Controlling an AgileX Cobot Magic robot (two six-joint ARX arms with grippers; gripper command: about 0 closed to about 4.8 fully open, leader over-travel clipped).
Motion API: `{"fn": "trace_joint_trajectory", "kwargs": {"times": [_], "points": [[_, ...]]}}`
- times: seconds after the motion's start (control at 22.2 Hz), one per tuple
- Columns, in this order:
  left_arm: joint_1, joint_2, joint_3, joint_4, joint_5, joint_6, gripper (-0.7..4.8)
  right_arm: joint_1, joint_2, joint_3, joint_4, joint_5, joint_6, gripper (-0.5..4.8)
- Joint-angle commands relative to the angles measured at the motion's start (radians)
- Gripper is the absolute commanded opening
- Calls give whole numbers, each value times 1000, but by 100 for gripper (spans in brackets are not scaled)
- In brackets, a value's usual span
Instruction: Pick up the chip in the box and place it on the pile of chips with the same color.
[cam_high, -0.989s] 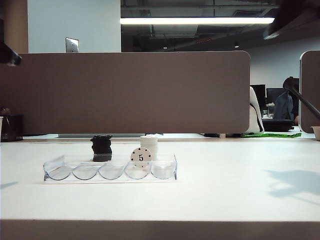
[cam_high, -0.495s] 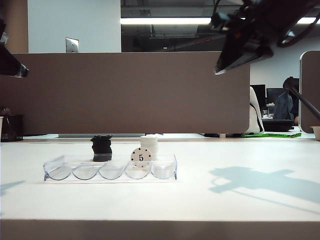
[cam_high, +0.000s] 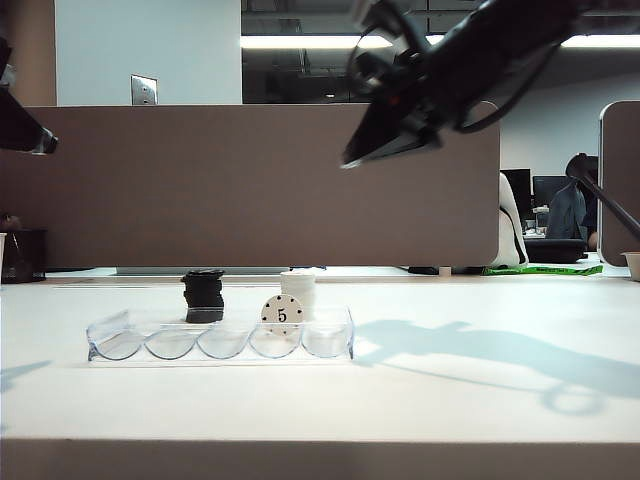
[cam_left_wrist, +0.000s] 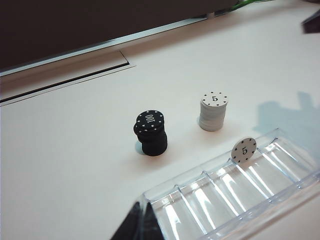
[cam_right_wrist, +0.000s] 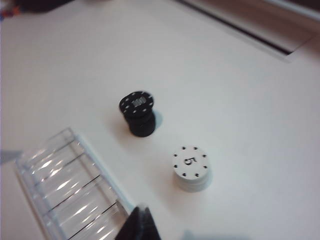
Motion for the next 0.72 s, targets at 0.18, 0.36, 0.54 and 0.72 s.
{"fn": "trace_joint_trajectory", "kwargs": {"times": [0.18, 0.36, 0.54, 0.72], "points": [[-2, -2, 6, -9, 14, -13, -5, 4, 106, 198, -299, -71, -303, -5], [-2, -1, 5, -30, 14, -13, -5, 5, 108, 198, -318, -85, -386, -5], [-2, -2, 3, -34, 14, -22, 0, 10, 144, 198, -298, -136, -459, 30], [-2, -2, 3, -34, 14, -25, 23, 20, 183, 199, -282, -150, -465, 121]]}}
